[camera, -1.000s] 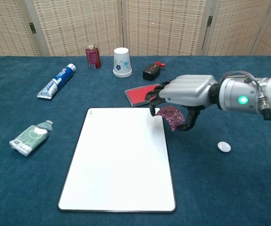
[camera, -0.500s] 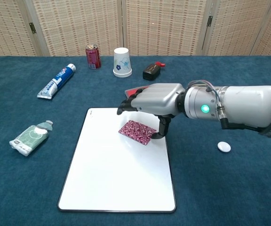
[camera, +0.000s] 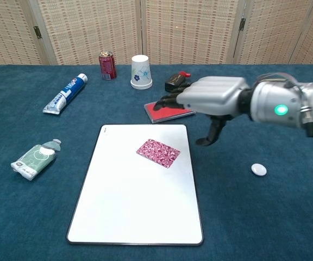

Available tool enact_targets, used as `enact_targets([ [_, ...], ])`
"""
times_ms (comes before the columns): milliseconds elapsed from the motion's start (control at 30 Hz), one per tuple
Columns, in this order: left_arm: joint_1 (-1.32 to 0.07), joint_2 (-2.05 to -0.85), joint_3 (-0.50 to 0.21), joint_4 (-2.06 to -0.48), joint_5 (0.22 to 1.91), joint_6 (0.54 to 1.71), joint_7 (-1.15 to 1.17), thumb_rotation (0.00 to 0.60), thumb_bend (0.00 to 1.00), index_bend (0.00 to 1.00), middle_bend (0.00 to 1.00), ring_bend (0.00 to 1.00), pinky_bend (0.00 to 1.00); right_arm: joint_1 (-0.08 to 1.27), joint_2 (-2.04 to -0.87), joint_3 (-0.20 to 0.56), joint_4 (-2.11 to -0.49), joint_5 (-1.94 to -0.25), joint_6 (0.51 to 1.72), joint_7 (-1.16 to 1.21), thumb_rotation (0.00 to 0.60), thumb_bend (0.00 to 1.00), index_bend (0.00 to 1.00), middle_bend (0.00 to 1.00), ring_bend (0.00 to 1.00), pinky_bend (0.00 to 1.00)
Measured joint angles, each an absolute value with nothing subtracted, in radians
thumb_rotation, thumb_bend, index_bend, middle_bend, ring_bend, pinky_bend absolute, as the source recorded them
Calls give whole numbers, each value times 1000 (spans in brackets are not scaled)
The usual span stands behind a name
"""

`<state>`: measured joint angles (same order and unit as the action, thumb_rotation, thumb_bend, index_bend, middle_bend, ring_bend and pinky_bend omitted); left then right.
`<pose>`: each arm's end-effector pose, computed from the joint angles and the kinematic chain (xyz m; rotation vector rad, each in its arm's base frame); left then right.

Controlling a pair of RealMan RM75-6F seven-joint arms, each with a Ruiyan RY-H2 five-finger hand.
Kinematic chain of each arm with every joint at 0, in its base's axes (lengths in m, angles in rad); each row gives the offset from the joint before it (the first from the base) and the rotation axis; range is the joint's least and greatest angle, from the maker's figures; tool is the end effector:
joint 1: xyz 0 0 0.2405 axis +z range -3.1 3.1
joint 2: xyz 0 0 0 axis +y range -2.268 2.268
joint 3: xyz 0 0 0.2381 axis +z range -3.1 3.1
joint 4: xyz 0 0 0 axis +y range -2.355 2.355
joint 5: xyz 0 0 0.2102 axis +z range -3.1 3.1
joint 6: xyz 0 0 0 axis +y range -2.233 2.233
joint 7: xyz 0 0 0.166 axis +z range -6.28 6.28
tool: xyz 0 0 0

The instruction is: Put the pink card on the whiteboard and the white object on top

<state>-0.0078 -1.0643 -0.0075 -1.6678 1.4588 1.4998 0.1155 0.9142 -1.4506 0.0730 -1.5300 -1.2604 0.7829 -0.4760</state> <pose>-0.3117 0.1686 0.1608 -1.3615 -0.9005 -0.7216 -0.0903 -0.3384 -0.0399 2.2929 -0.5037 0.7497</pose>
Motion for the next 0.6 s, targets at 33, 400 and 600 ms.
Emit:
enact_targets([
  [33, -9, -1065, -7, -1669, 1462, 1499, 116, 600, 151, 191, 104, 118, 0, 891, -1419, 62, -1555, -1271, 814, -471, 600, 317, 117, 103, 69, 34],
  [400, -23, -1070, -9, -1682, 1476, 1489, 131, 600, 150, 191, 104, 118, 0, 692, -1276, -73, -1624, -1396, 991, -335, 600, 317, 259, 151, 70, 38],
  [600, -27, -1067, -10, -1698, 1482, 1491, 142, 600, 150, 191, 104, 118, 0, 647, -1308, -114, -1542, -1422, 986, -283, 600, 316, 307, 160, 70, 39],
])
